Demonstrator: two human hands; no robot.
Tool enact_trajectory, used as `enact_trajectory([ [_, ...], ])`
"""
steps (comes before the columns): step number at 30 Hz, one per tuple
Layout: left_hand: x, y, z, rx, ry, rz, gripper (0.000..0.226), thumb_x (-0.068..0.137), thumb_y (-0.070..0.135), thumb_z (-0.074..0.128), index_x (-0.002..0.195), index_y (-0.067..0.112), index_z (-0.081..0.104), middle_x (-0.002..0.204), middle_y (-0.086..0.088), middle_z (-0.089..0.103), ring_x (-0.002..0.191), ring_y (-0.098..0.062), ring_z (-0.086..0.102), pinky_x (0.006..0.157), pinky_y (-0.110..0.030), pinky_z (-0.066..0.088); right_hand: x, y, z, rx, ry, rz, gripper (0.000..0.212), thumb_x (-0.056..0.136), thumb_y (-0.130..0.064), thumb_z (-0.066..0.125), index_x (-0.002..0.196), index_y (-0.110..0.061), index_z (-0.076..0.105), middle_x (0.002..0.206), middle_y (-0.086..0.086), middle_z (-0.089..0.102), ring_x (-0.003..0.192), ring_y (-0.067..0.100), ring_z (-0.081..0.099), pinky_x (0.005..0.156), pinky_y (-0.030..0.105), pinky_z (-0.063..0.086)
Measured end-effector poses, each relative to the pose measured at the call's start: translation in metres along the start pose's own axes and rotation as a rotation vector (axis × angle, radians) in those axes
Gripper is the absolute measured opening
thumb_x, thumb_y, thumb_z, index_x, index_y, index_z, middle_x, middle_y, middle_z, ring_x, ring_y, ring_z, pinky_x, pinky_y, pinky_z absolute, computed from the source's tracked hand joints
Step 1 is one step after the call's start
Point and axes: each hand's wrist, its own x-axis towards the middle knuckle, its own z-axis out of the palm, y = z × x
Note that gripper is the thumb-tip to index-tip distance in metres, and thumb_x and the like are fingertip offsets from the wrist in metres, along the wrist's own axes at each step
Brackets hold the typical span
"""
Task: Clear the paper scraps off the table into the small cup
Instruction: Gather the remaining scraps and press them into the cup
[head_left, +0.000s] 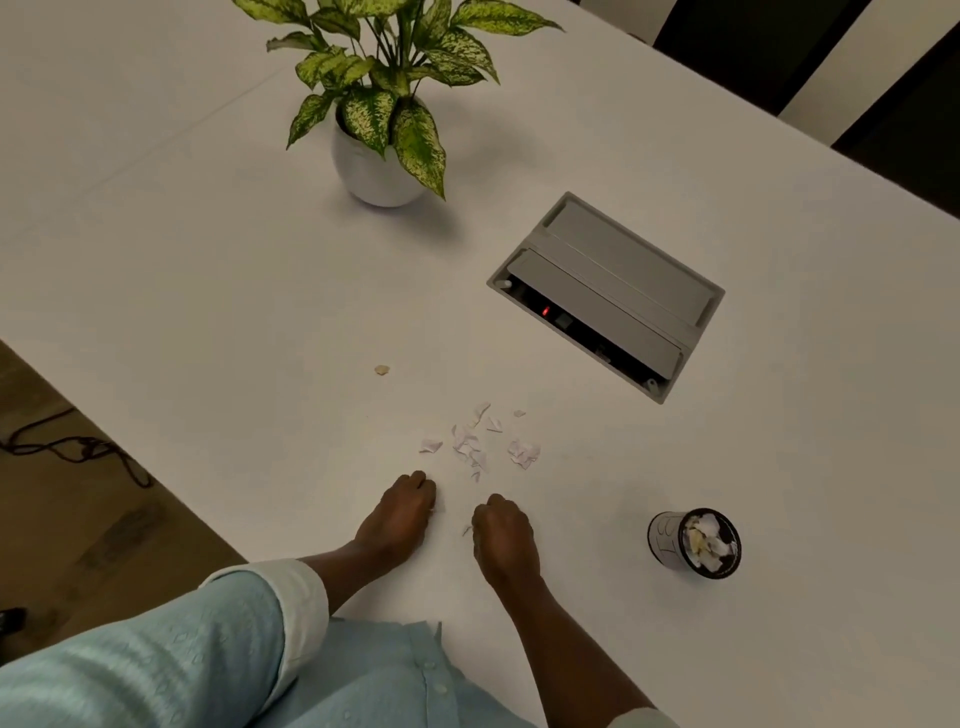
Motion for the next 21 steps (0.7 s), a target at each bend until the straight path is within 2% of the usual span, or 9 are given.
enact_trajectory([
  [5,-0.003,0.006,0.006,-0.108,-0.010,0.000,0.014,0.089,-0.005,0.049,0.093,0.006,0.057,0.102,-0.006,0.056,0.088,-0.020,0.047,0.078,-0.042,0.047,-0.025,0.023,0.005,0.200,0.051,0.150,0.017,0.091,-0.013,0.054,0.095,-0.015,0.070,0.101,0.002,0.066,0.092,0.020,0.064,0.082,0.033,0.048],
  [9,-0.007,0.028,0.014,-0.138,0.018,0.088,0.014,0.088,-0.004,0.053,0.089,0.009,0.059,0.097,-0.003,0.058,0.085,-0.020,0.051,0.075,-0.037,0.047,-0.049,0.032,0.000,0.495,0.163,0.383,0.008,0.084,-0.015,0.074,0.079,-0.022,0.074,0.087,-0.007,0.073,0.078,0.009,0.068,0.077,0.024,0.055],
  [12,-0.006,0.055,0.018,-0.211,0.030,0.142,0.015,0.086,-0.006,0.058,0.089,0.007,0.063,0.094,-0.006,0.062,0.082,-0.022,0.056,0.074,-0.039,0.051,-0.072,0.045,-0.006,0.703,0.263,0.518,0.013,0.080,-0.014,0.082,0.073,-0.021,0.074,0.078,-0.008,0.073,0.065,0.008,0.072,0.069,0.033,0.062],
  [15,0.001,0.091,0.020,-0.295,0.014,0.172,0.016,0.083,-0.008,0.062,0.084,0.007,0.065,0.086,-0.005,0.063,0.074,-0.023,0.061,0.070,-0.044,0.055,-0.094,0.067,-0.015,0.849,0.401,0.652,0.019,0.079,-0.007,0.082,0.070,-0.022,0.073,0.074,-0.007,0.074,0.058,0.007,0.072,0.065,0.041,0.063],
  [21,0.028,0.183,0.020,-0.403,-0.018,0.279,0.010,0.089,0.001,0.070,0.084,0.009,0.067,0.085,-0.005,0.069,0.073,-0.023,0.069,0.072,-0.047,0.060,-0.121,0.113,-0.049,1.053,0.667,0.842,0.020,0.080,-0.003,0.081,0.071,-0.020,0.074,0.071,-0.003,0.077,0.059,0.014,0.075,0.068,0.048,0.064],
])
